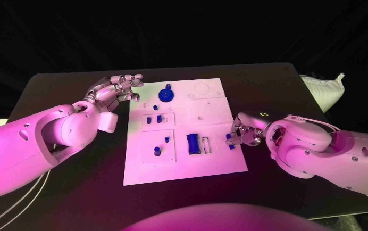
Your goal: Assemble the parts on the task board
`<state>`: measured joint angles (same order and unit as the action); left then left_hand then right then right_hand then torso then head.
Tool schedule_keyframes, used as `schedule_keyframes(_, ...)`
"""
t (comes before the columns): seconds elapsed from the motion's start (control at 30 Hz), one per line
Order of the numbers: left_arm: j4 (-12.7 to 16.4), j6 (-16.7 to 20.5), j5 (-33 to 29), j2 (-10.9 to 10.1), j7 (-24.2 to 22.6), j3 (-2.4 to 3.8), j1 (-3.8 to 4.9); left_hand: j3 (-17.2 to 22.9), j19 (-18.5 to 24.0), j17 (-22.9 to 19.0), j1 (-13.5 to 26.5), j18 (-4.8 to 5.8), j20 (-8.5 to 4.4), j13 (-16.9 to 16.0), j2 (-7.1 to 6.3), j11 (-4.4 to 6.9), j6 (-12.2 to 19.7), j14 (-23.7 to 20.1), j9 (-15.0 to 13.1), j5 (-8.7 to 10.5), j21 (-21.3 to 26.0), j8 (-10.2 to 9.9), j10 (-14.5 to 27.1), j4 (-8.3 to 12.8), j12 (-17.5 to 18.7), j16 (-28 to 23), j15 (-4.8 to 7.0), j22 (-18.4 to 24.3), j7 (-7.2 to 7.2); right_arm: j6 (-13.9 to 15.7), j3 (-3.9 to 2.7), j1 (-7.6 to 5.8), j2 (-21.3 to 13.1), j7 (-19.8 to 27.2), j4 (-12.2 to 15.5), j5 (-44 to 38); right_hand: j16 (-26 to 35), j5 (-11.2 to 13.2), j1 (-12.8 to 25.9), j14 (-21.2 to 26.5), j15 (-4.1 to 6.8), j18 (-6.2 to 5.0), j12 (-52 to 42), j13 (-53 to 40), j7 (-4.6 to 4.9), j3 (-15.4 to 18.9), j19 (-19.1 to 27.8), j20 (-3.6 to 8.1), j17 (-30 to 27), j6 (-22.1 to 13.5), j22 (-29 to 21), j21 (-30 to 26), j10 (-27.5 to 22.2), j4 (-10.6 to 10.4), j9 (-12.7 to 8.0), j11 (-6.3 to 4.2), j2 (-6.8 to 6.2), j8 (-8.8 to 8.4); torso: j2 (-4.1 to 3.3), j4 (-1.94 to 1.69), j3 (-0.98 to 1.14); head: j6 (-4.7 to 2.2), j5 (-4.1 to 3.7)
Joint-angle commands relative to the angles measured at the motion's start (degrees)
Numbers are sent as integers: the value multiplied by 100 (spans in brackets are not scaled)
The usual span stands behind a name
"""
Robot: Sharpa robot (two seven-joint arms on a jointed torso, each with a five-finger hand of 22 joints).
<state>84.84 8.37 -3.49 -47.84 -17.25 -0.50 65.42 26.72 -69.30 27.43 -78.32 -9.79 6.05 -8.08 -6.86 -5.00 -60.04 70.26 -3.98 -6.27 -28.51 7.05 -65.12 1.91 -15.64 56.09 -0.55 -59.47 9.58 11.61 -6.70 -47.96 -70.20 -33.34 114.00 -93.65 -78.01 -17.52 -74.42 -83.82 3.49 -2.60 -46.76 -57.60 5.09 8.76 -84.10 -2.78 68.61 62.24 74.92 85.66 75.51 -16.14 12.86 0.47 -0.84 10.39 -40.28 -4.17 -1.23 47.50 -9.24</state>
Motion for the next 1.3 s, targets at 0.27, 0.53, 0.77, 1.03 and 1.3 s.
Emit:
schedule_keyframes(0.27, 16, -105, 21, -7, -11, 3, -5, -33, 46, -9, 21, -60, 8, -8, 32, -15, 29, -40, 10, -9, 21, 30, 44, -4, -24, -33, 16, 9, 1, -455, 4, 74, 136, -33, -45, -501, -22, 43, 42, -287, 4, 119, -35, -26, -19, 34, -265, -8, -3, 66, 1032, 39, 37, -23, 26, -9, -16, 5, -4, -22, 0, 22, 3)
schedule_keyframes(0.53, 25, -114, 26, -19, -1, 3, -5, -33, 46, -9, 21, -60, 8, -8, 32, -15, 29, -40, 10, -9, 21, 30, 44, -4, -24, -33, 16, 9, 1, -593, 5, 159, 293, -41, -128, -826, -25, 431, -586, -283, 50, 119, -46, -81, -52, -175, -265, 31, 5, 120, 1036, 40, 27, 272, 82, -52, 104, 4, -3, -34, 1, 48, 19)
schedule_keyframes(0.77, 26, -123, 31, -22, 2, 3, -5, -33, 46, -9, 21, -60, 8, -8, 32, -15, 29, -40, 10, -9, 21, 30, 44, -4, -24, -33, 16, 9, 1, -922, 5, 206, 386, -32, -136, -1500, -82, 1074, -1368, -295, 75, 127, -44, -128, -83, -754, -278, 67, 117, 212, 1062, 56, 24, 729, 119, -89, 159, -16, 0, -35, 1, 69, 23)
schedule_keyframes(1.03, 30, -133, 48, -21, 3, 3, -5, -47, 46, -18, 19, -61, 11, -11, 46, -12, 28, -47, 8, -2, 35, 38, 60, 3, -45, -32, 15, 18, -5, -1211, 6, 296, 476, -8, -147, -1869, -141, 1282, -1355, -304, 71, 130, -16, -129, -84, -992, -281, 58, 234, 289, 1072, 61, 58, 772, 122, -86, 66, -61, -4, -44, 1, 93, 10)
schedule_keyframes(1.3, 31, -149, 76, -20, 11, 3, -5, -47, 46, -18, 19, -61, 11, -11, 46, -12, 28, -47, 8, -2, 35, 38, 60, 3, -45, -32, 15, 18, -5, -797, 6, 326, 493, -19, -156, -1632, -143, 771, -1072, -304, 83, 130, 11, -132, -113, -1327, -284, 67, 251, 304, 1075, 61, 112, 565, 120, -102, 108, -142, 0, -52, 2, 88, 13)
